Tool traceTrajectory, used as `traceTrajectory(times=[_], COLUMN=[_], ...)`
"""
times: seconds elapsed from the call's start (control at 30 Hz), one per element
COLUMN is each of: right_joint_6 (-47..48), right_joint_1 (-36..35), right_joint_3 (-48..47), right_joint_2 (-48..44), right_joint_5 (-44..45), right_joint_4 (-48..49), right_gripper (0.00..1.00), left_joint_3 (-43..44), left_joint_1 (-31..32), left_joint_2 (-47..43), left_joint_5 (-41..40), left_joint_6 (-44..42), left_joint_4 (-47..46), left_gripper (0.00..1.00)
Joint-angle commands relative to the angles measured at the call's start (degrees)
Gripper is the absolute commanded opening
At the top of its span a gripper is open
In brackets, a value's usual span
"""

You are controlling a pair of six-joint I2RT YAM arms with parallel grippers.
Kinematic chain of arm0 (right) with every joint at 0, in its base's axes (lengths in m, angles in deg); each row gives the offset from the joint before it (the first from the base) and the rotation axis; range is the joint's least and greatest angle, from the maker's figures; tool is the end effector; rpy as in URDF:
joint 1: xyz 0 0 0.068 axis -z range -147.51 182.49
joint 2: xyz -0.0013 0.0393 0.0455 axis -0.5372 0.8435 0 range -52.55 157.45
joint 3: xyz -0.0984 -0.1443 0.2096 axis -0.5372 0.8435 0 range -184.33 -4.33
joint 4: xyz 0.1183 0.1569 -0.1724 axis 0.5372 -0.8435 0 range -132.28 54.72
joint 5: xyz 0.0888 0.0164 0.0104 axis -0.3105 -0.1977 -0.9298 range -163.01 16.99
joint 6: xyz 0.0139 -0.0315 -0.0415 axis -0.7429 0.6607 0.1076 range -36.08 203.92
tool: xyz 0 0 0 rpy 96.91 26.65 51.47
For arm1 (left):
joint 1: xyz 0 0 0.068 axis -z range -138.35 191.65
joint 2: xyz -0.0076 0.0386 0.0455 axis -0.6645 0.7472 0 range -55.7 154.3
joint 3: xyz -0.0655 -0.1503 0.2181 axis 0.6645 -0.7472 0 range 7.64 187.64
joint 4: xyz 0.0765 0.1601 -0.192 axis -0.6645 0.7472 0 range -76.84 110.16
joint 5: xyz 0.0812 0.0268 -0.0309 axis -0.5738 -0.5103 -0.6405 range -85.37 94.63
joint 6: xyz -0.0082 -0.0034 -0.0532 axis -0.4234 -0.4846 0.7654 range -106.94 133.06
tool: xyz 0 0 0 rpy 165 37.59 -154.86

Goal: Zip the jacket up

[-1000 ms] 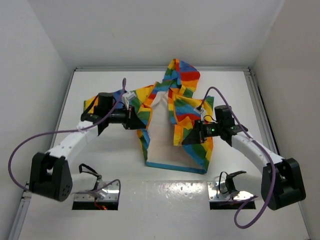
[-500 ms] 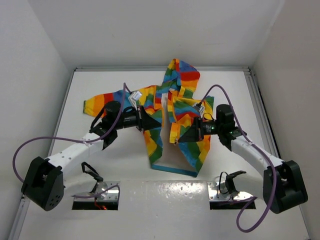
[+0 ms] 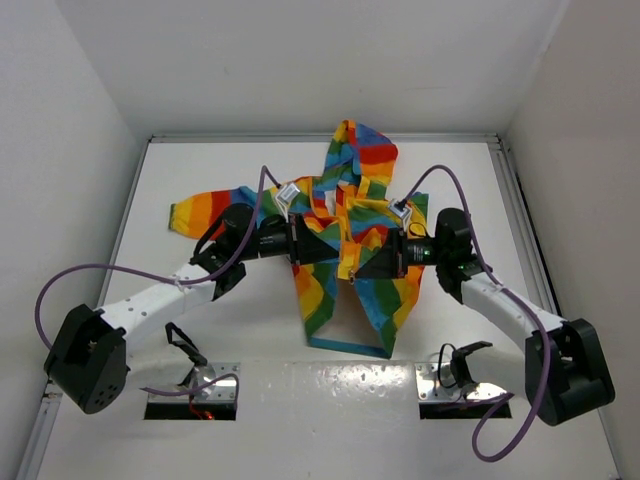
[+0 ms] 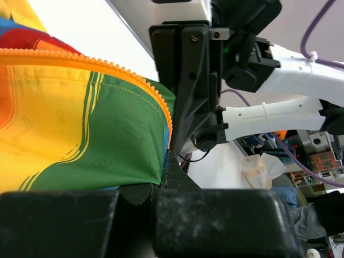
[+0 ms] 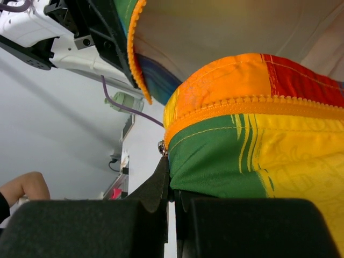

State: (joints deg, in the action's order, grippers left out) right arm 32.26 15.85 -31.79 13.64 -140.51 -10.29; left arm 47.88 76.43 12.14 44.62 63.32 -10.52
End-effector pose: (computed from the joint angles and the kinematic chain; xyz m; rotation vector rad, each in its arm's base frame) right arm 0.2082 0.0965 0.2277 -0.3686 2.0546 1.8370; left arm 0.2057 -0.1707 0.2908 0.3676 1.8862 -1.6366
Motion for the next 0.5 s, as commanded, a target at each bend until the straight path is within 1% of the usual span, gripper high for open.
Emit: traceTrajectory(times=[0.0,0.17,0.2,0.3,0.37,0.47], right_joint_6=[-2.04,-3.01,-3.18,-5.38,-6.34,-8.63], right_joint_1=[-0.06,-0.06,-0.14,-0.05,-0.23,-0.05], right_joint_3=[0.39,0.92,0.92,1.36,1.53,2.15], right_joint_2=[0.34,0.34,0.34,0.87,1.13,1.57], right_joint_5=[0.62,4.04,4.22,5.10,5.19,5.54], right_joint_4=[8.14,9.81,10.33,14.19,14.73,19.20], right_gripper=[0.00,0.00,0.00,0.00,0.00,0.00], left_joint_3=[2.90,4.13,4.14,4.14,4.14,3.61], left_joint_1=[0.90,1.51,1.51,2.04,2.04,2.04], left_joint_2=[-0.25,-0.25,-0.25,0.28,0.28,0.28], left_joint_5=[0.09,0.09,0.09,-0.96,-0.96,-1.49], left_joint_6=[0.80,0.80,0.80,0.80,0.80,0.80], left_joint_4=[-3.21,-2.69,-1.29,-0.66,-0.66,-0.14], left_gripper=[0.00,0.00,0.00,0.00,0.00,0.00])
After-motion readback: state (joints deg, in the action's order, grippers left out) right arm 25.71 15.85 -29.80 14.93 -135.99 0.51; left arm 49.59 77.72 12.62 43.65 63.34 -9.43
